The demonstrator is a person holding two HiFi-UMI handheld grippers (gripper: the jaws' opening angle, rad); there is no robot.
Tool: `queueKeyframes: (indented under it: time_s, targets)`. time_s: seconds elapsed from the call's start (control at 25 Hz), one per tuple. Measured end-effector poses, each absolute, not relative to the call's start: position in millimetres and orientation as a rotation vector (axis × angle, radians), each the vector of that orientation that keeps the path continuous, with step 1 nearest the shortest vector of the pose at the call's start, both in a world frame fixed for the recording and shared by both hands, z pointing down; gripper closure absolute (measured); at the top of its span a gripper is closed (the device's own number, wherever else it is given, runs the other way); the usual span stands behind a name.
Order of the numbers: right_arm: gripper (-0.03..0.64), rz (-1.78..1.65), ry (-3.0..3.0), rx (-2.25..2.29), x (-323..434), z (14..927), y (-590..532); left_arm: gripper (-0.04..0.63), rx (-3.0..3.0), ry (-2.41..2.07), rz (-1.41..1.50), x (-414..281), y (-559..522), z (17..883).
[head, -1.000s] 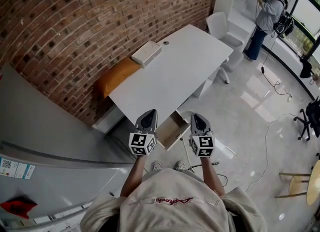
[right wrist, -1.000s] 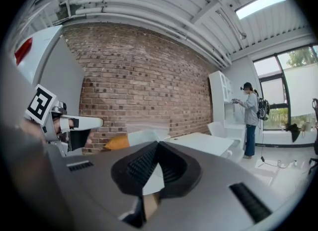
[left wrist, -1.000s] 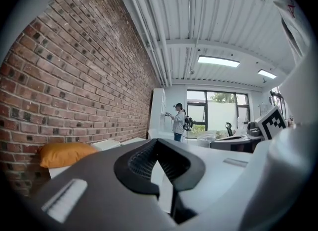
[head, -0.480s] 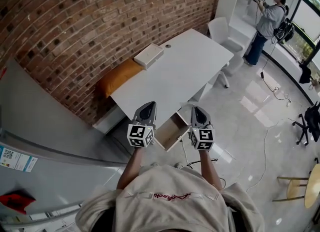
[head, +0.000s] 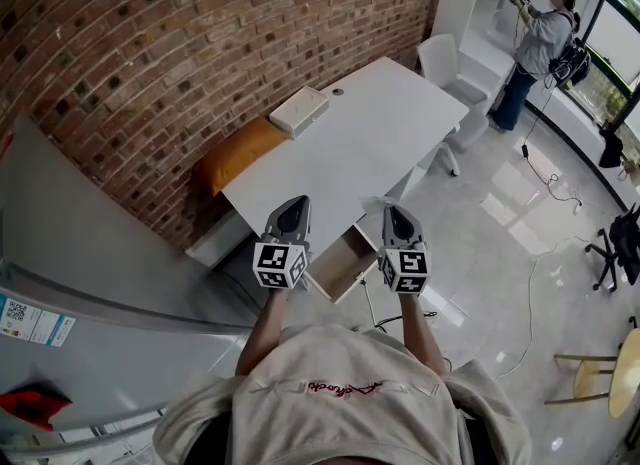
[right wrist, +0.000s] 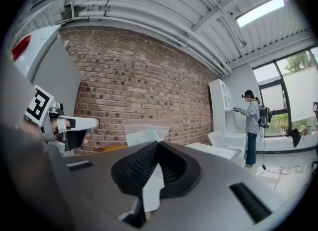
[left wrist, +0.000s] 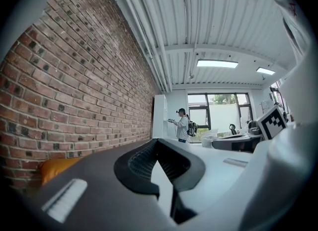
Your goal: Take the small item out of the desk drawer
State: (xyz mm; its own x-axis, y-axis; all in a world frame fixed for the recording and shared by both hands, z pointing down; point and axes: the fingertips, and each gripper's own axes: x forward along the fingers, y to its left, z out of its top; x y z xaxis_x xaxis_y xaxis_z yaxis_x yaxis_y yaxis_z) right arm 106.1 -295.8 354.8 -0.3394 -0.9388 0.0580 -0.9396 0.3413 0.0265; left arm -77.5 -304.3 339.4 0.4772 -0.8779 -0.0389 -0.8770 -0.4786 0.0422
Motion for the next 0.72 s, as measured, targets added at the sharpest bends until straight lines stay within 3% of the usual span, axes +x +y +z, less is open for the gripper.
queueKeyframes:
  time_s: [0.72]
  targets:
    - [0.606, 0.032, -2.506, 1.766, 108.8, 360.9, -290.0, 0.588, 2.683, -1.574, -0.070, -69.2, -302.5, 349.5]
